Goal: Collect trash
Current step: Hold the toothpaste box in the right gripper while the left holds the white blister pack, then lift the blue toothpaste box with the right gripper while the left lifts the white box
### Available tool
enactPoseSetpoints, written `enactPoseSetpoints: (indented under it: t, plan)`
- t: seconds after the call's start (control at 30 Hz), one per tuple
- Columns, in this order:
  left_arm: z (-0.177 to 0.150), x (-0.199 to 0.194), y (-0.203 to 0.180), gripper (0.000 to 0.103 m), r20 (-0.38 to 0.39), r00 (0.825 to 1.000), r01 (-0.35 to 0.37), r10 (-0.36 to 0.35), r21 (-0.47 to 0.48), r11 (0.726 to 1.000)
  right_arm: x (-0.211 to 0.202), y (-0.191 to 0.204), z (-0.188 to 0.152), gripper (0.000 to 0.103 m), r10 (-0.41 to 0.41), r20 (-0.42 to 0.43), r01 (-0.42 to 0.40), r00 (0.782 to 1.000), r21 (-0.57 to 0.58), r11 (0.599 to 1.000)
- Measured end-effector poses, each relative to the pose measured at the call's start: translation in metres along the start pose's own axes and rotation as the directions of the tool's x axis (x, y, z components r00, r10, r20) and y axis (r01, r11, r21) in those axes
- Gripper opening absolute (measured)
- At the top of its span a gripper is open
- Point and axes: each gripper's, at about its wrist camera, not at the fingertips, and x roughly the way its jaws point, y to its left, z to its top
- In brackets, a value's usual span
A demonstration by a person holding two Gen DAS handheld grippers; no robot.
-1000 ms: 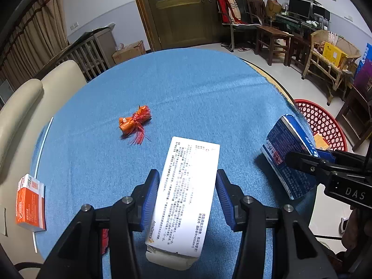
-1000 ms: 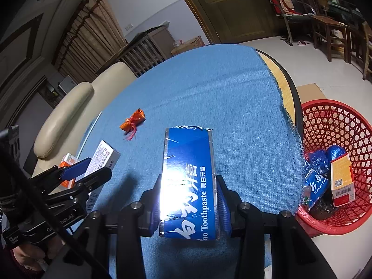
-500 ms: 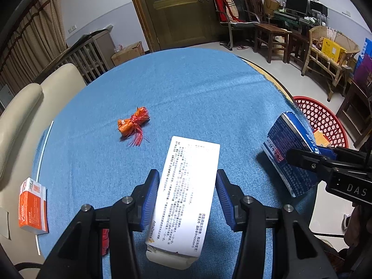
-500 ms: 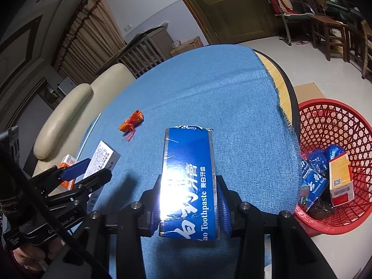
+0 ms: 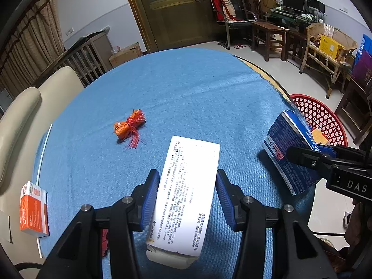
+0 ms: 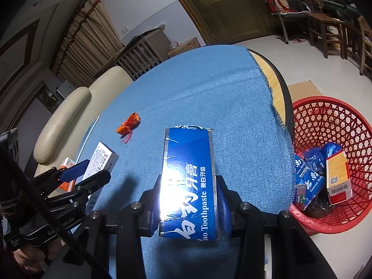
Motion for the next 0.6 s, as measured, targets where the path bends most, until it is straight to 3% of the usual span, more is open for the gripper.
enactPoseSetpoints:
  t: [0.6]
  plan:
    - [0.006, -0.001, -0.009, 0.051, 0.002, 1.000, 0.010, -0.010, 0.032, 0.999, -0.012, -0.018, -0.001, 0.045, -0.015, 0.023, 0.014, 1.000, 0.034, 0.999]
